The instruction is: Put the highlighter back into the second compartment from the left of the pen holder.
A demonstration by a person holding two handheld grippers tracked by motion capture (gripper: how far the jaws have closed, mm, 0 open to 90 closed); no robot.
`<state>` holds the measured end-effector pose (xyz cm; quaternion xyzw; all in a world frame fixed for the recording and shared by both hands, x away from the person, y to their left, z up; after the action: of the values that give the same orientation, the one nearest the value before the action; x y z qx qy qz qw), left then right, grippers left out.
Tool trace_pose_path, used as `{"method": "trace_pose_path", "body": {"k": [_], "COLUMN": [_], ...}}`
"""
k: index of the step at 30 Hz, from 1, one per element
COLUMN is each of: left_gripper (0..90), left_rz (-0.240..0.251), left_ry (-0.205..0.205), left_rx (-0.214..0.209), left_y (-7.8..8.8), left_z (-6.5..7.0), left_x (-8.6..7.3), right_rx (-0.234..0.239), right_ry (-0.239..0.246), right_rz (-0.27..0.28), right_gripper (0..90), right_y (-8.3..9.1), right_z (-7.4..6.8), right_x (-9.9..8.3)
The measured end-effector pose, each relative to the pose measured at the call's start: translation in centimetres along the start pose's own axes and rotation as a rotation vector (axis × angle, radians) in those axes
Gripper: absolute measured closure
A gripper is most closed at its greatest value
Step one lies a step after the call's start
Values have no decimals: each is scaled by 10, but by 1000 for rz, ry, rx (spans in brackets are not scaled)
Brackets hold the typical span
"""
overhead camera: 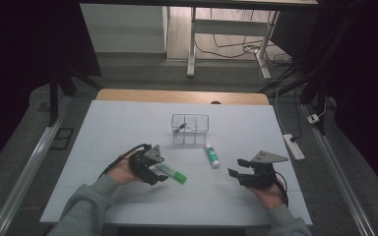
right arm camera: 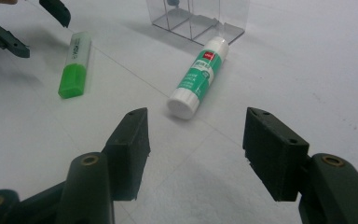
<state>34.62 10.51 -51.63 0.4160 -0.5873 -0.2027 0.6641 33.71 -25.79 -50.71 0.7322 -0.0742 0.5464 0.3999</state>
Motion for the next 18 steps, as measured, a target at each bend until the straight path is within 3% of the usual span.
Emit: {"method": "trace_pose_path", "body": {"k": [7, 18], "left_gripper": [309, 312], "left_rz": [-30, -76], "left_ry": [-70, -149], "left_rx": [-57, -102], "left_y": [-10, -27], "left_z": [-1, -4], "left_x": [13, 26], "right_rx": [-2, 0], "right_ry": [-7, -10], "right_rz": [-5, -15], "right_gripper": [405, 403], "right_y": [0, -1], "right_z": [2, 3], "right_x": [-2, -2]}}
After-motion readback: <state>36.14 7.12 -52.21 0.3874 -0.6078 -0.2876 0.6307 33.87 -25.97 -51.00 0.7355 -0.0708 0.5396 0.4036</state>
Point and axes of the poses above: each handheld gripper's, and its own axes: y roughly backward along the jaws, x roughly out of its top, z roughly to its right, the point moved 2 cm from there along -y, roughly forward along the jaws, and after that the axes turned 3 degrees about z, right-handed, at the moved point
